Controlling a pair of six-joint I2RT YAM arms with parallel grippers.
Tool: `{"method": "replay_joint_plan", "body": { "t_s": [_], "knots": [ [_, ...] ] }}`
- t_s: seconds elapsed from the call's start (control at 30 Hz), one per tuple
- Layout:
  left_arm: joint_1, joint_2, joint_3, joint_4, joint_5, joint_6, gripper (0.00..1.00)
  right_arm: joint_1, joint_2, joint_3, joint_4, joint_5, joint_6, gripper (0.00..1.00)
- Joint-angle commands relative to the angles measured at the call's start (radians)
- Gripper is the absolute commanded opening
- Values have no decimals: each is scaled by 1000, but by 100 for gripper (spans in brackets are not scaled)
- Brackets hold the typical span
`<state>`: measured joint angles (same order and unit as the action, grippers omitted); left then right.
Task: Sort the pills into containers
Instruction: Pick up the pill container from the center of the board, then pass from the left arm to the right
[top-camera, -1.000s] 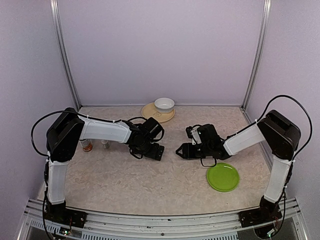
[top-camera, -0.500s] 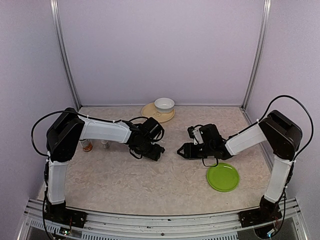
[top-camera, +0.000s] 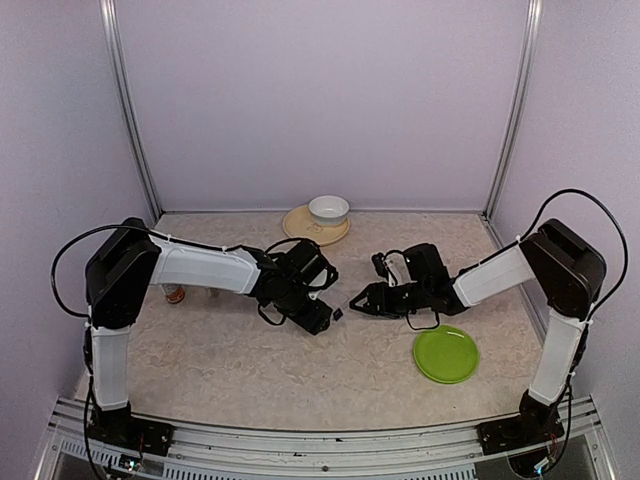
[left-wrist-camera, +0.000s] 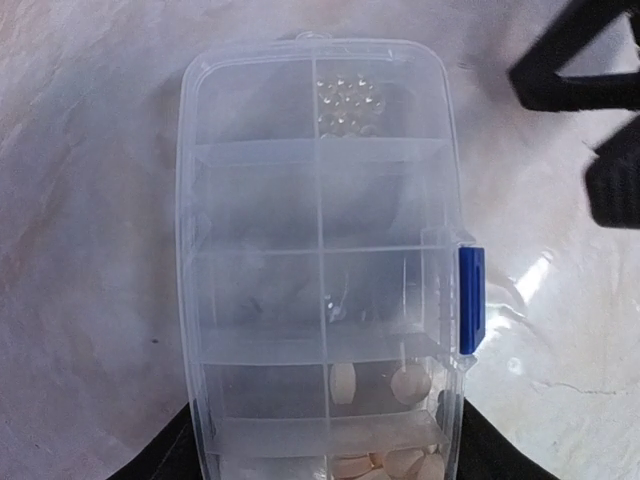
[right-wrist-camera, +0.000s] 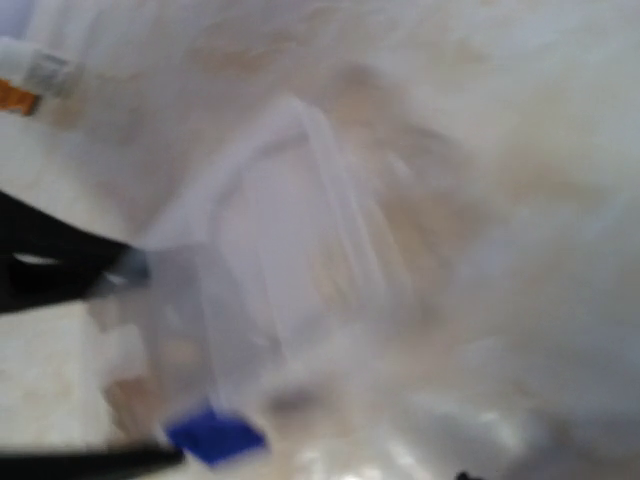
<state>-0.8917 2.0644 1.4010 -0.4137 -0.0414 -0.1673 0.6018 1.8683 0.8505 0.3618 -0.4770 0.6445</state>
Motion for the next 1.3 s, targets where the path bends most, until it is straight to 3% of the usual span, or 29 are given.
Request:
{"method": "replay_joint_plan", "body": {
  "t_s": [0.0, 0.33, 0.77, 0.93, 1.27],
  "knots": [
    [-56, -79, -33, 5, -9, 78, 51, -24, -12, 4, 48, -170, 66, 57],
    [-96, -165, -104, 74, -21, 94, 50, -45, -66, -16, -25, -204, 64, 57],
    [-153, -207, -102, 75, -55, 128, 50, -45, -46, -18, -4, -366, 94, 55],
    [-161, -210, -98, 71, -70, 129, 50, -45, -25, -41, 78, -450, 169, 48],
    [-165, -223, -111, 78, -50, 129, 51, -45, 34, -123, 419, -548, 408, 34]
  ]
}}
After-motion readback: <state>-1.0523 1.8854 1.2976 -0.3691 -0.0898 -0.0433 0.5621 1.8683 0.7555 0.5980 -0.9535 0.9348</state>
